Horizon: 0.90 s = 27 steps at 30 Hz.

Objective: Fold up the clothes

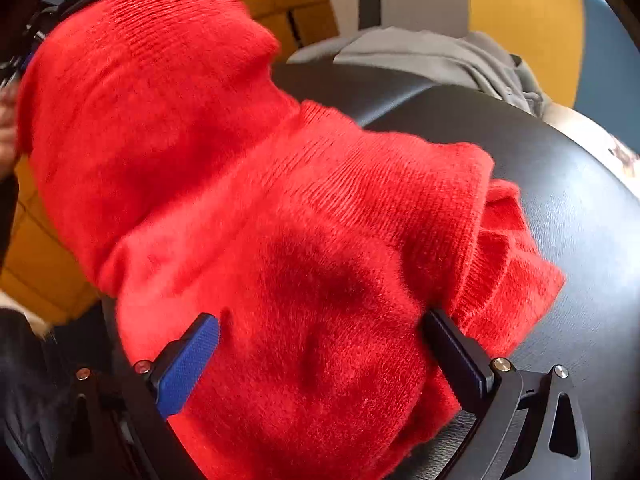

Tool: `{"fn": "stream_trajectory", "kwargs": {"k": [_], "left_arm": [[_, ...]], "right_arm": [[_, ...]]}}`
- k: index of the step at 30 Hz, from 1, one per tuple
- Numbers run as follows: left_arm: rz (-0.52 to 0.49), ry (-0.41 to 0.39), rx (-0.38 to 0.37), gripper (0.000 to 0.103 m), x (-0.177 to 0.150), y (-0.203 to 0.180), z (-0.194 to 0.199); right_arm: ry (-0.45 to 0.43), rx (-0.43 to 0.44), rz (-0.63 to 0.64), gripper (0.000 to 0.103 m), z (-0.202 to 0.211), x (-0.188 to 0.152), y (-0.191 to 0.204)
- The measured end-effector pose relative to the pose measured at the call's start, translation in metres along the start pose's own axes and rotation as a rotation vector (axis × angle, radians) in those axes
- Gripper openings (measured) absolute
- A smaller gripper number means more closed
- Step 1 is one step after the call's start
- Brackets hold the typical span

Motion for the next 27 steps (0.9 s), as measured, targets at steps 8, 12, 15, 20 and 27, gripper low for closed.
{"fn": "stream_trajectory", "kwargs": {"k": [8, 12, 15, 20, 27], "left_arm": [[0.036, 0.190, 0.207, 0.020, -0.027, 0.008, -0.115], [0.160, 0.247, 0.261, 0.022, -0.033, 0.027, -0.147], [0.201, 0.258, 0.281, 0.023, -0.032, 0.024, -0.151], [0.229, 0.298, 0.212, 0.023, -0.035, -0.010, -0.146], [0.008, 0.297, 0.141, 0.024, -0.032, -0.067, -0.112]], "right_arm": [[-0.096, 0.028, -0.053, 0.103, 0.009, -0.012, -0.002], [-0.142, 0.067, -0.099, 0.103, 0.011, -0.013, -0.005], [-0.151, 0.065, -0.097, 0.103, 0.012, -0.015, -0.004], [-0.171, 0.070, -0.102, 0.103, 0.017, -0.018, -0.003], [-0.188, 0.004, -0.124, 0.103, 0.048, -0.041, -0.009]]}}
Point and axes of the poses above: each gripper's, at about its wrist camera, not at the fingertips, and z roughly against the way its jaws point, y to its left, x to its top, the point moved 7 cm from there along -z, roughly the way its jaws point, and after that the axes turned 9 degrees about -x, right-handed, at the moved point
